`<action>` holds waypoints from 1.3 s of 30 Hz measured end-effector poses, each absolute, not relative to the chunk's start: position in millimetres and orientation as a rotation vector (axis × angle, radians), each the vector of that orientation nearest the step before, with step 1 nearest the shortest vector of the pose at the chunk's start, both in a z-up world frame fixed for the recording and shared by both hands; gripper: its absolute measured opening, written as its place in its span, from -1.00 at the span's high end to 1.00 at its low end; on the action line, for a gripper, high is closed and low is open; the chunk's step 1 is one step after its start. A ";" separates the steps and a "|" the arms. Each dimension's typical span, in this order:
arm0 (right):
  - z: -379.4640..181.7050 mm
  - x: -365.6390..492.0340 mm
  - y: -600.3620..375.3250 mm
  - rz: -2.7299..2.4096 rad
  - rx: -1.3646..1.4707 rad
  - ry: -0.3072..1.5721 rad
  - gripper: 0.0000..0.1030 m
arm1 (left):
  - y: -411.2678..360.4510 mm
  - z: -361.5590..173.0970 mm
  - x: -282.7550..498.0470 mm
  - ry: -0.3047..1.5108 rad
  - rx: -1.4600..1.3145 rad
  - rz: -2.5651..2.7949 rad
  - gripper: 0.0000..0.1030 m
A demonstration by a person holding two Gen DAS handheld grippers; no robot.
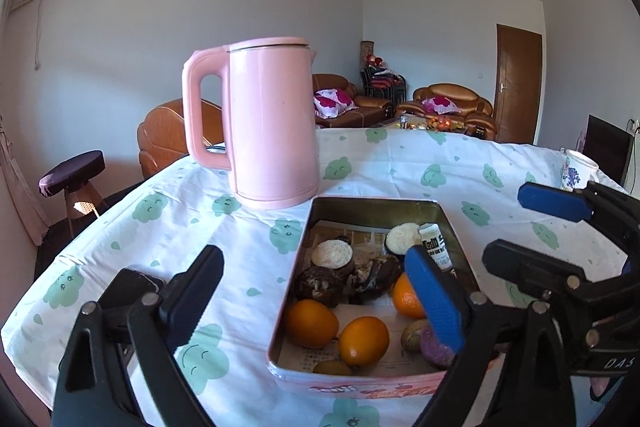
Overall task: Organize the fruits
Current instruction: 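Open both tools and withdraw them from the tin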
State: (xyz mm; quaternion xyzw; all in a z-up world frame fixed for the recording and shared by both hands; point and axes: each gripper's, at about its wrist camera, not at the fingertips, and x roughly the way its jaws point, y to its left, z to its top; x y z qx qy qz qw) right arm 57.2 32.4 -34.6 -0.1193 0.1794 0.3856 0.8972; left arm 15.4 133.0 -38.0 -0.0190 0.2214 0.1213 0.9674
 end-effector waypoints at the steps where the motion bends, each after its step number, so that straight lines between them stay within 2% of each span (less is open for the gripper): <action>1: -32.0 55.0 27.6 0.785 -0.245 0.359 -0.38 | 131.0 -35.4 13.5 0.438 -0.038 0.241 -0.86; 8: -21.9 47.0 -3.9 0.660 -0.213 0.297 -0.49 | 120.6 -20.6 4.4 0.379 -0.041 0.230 -1.00; 39: -22.9 26.0 -35.8 0.576 -0.188 0.233 -0.51 | 97.4 -8.4 -5.4 0.325 -0.025 0.191 -1.00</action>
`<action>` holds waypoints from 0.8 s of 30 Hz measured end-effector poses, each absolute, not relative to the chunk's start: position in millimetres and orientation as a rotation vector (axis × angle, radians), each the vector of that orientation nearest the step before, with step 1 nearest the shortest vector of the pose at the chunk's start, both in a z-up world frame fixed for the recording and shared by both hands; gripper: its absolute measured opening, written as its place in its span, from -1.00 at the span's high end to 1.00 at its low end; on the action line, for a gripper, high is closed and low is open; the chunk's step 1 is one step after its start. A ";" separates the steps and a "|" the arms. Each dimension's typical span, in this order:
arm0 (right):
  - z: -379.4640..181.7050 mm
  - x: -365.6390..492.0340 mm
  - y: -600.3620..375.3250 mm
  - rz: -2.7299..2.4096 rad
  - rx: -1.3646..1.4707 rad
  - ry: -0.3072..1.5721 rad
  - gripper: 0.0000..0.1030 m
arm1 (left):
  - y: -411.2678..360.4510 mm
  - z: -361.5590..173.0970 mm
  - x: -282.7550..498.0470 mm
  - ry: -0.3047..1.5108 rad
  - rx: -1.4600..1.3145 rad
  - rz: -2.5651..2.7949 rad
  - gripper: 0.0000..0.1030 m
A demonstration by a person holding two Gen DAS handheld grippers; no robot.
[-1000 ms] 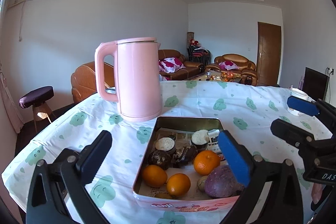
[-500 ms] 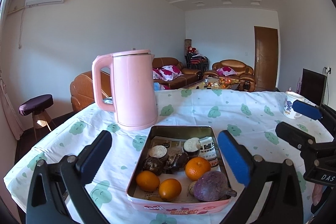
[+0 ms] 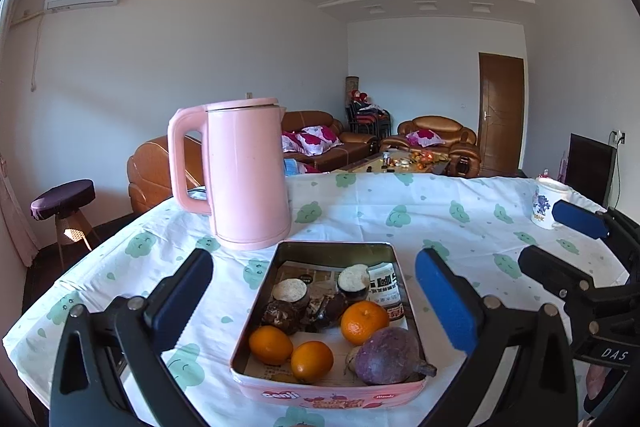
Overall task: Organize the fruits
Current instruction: 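Open both tools and withdraw them from the tin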
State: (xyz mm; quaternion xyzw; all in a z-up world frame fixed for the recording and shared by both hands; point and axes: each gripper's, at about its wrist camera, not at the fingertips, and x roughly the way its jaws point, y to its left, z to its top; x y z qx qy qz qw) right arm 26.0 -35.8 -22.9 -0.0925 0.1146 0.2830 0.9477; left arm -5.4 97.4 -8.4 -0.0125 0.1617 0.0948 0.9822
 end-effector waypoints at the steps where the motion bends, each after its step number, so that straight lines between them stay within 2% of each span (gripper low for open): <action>1: -23.5 25.7 -35.6 0.576 -0.188 0.234 -0.51 | 97.1 -8.7 -5.2 0.327 -0.026 0.192 -1.00; 24: -23.8 19.2 -39.1 0.562 -0.217 0.213 -0.52 | 86.8 -6.0 -5.7 0.325 0.038 0.226 -1.00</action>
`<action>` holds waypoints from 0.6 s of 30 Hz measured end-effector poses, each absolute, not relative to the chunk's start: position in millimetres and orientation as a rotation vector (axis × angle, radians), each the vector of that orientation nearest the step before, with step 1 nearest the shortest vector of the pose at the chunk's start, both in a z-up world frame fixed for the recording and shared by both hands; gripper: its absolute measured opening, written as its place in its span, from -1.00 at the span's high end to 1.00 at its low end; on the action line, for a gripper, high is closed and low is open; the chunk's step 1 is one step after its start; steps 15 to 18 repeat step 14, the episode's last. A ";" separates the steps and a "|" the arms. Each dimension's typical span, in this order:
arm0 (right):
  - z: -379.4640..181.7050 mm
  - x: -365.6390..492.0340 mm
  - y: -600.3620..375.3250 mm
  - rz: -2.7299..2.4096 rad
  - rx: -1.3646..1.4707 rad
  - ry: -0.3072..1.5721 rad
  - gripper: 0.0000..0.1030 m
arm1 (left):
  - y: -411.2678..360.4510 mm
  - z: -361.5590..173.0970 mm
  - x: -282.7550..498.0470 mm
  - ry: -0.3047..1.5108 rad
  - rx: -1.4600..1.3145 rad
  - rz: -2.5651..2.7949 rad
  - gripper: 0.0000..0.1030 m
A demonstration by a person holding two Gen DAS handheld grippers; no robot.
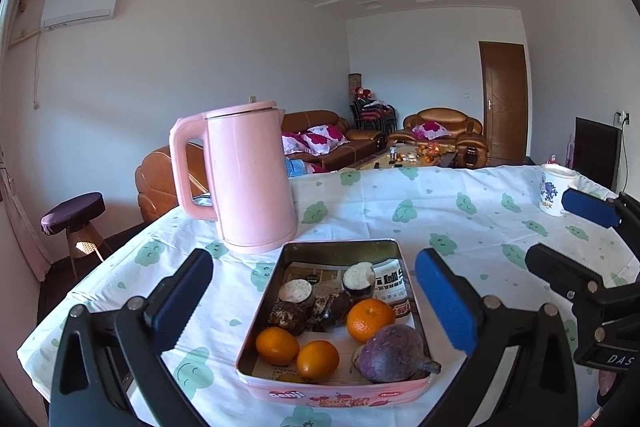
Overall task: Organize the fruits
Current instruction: 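Open both tools and withdraw them from the tin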
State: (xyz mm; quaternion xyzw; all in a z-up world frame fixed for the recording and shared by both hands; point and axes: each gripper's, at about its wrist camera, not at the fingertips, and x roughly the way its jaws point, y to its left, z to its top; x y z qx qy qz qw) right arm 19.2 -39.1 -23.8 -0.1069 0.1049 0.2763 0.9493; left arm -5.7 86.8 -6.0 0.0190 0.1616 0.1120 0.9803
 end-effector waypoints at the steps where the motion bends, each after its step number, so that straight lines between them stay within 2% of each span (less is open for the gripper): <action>1: -24.2 19.4 -39.3 0.563 -0.218 0.213 -0.52 | 87.0 -5.9 -5.8 0.325 0.038 0.225 -1.00; 18: -31.0 21.9 -39.1 0.566 -0.234 0.230 -0.52 | 83.9 -8.0 -4.6 0.332 0.040 0.202 -1.00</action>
